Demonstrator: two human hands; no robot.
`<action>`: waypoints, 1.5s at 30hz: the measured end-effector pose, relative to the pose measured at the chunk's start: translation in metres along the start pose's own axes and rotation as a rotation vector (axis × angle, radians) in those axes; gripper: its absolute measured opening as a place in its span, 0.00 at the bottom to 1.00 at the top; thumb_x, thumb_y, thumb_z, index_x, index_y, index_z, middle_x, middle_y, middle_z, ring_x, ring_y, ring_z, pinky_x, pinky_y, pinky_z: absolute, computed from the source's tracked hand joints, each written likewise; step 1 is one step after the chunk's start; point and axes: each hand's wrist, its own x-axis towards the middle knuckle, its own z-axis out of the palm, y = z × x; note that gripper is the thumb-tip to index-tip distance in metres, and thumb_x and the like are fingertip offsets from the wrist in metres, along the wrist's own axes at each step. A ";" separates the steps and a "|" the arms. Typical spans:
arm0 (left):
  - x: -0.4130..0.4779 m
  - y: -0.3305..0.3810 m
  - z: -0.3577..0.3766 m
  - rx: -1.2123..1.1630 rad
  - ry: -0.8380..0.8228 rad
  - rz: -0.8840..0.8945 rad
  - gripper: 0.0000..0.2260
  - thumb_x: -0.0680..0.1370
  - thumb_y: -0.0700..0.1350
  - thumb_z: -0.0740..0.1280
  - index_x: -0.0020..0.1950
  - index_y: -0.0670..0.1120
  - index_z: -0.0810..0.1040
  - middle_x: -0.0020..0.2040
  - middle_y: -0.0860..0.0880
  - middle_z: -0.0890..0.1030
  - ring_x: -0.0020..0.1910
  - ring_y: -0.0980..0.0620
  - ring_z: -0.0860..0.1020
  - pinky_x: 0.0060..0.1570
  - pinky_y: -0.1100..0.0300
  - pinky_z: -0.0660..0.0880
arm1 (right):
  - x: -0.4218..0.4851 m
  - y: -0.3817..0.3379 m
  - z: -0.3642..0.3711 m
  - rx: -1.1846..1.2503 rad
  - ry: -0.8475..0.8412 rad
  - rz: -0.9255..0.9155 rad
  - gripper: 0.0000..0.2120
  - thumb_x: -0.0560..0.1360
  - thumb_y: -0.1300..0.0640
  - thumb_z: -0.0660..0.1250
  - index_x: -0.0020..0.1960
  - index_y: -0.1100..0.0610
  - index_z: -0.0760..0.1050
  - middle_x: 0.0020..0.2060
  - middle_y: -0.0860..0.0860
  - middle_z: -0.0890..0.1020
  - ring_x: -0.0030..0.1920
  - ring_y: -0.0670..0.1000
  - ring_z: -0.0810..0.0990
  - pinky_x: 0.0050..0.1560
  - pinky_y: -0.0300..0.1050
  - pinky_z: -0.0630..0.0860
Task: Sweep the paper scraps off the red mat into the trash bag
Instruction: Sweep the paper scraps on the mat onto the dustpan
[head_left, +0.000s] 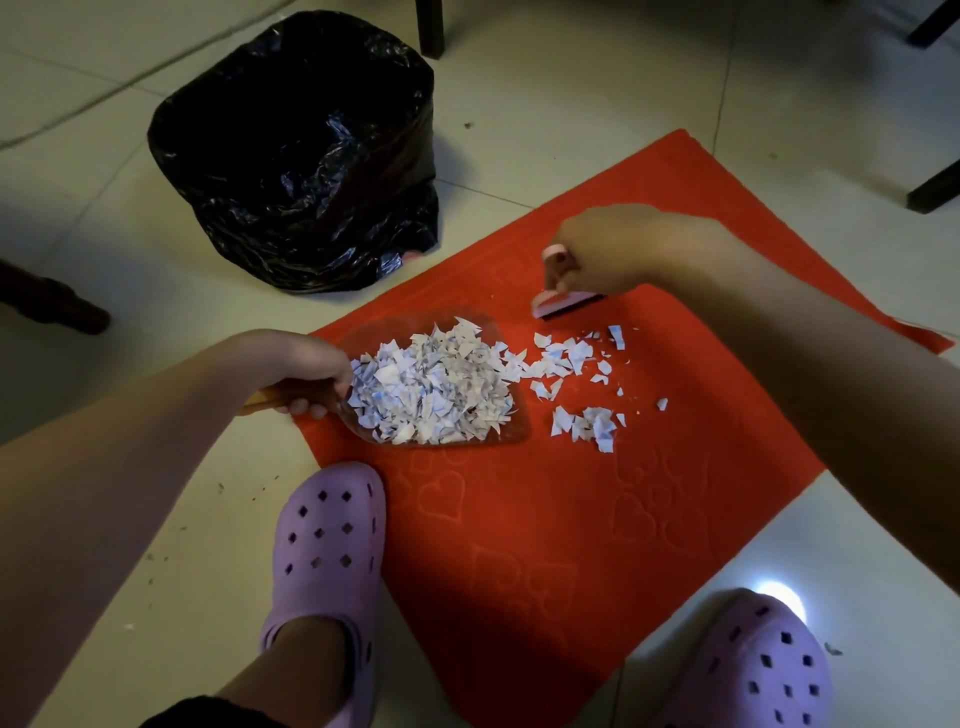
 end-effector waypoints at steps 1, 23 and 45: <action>0.000 0.000 0.000 0.000 0.000 -0.003 0.09 0.77 0.43 0.58 0.44 0.39 0.75 0.25 0.46 0.75 0.19 0.53 0.66 0.25 0.66 0.62 | -0.003 0.000 -0.002 0.013 0.042 0.004 0.13 0.76 0.45 0.64 0.56 0.50 0.78 0.50 0.52 0.81 0.49 0.55 0.79 0.42 0.44 0.70; 0.000 0.003 0.001 0.005 0.021 -0.012 0.10 0.77 0.43 0.58 0.47 0.38 0.75 0.25 0.47 0.76 0.18 0.53 0.66 0.24 0.66 0.62 | 0.009 -0.040 -0.011 0.294 0.326 0.141 0.10 0.76 0.50 0.64 0.50 0.57 0.70 0.41 0.53 0.73 0.41 0.55 0.73 0.36 0.44 0.65; 0.002 0.015 0.004 0.017 0.015 0.018 0.10 0.77 0.43 0.58 0.44 0.38 0.76 0.25 0.47 0.76 0.17 0.53 0.66 0.23 0.67 0.63 | -0.017 0.032 0.056 0.314 0.120 0.048 0.12 0.77 0.55 0.65 0.60 0.49 0.78 0.56 0.50 0.81 0.49 0.50 0.77 0.48 0.45 0.73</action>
